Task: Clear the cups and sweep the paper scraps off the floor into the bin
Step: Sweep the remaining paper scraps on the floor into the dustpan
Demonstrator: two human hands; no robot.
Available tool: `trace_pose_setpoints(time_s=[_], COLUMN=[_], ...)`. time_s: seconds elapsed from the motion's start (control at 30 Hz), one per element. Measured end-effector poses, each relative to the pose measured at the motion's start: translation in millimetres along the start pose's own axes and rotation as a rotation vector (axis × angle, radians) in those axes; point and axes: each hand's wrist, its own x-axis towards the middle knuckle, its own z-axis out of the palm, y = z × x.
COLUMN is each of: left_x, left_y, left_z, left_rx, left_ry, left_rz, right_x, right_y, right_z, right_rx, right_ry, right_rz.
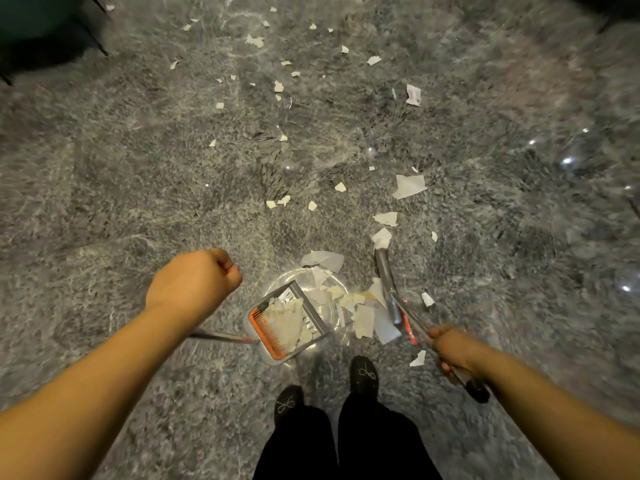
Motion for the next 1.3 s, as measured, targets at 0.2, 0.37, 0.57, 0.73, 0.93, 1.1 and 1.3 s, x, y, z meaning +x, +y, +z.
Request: trace_pose_setpoints(time_s=[0.2, 0.37, 0.57, 0.73, 0.93, 1.1, 1.3], left_x=[-0.1, -4.7, -16.7, -29.4, -37.8, -45.6, -42.2], left_y=[3.3, 0.4, -5.5, -11.8, -26.1, -42.7, -70.5], left_z=[-2.4, 0.4, 4.8, 6.2, 3.1, 0.3, -5.6], left_rx=[0.002, -0.017, -0.036, -0.055, -0.067, -0.025, -0.062], left_ry=[0.004, 0.021, 0.021, 0.022, 0.022, 0.022, 0.029], left_rz=[0.036, 0.077, 0.112, 0.119, 0.141, 0.164, 0.077], right_x=[-4.4, -30.2, -39.0, -54.4, -63.3, -73.7, -98.1], right_y=[-2.3, -16.9, -20.0, -24.5, -11.6, -8.0, -13.9], right_z=[60.6, 111.0, 155.6, 181.0, 192.6, 185.4, 159.8], right_rx=[-0.071, -0.082, -0.057, -0.011, 0.014, 0.099, 0.219], right_ry=[-0.067, -0.157, -0.205, -0.269, -0.289, -0.218, -0.168], right_rz=[-0.027, -0.145, -0.153, -0.129, -0.109, -0.118, -0.139])
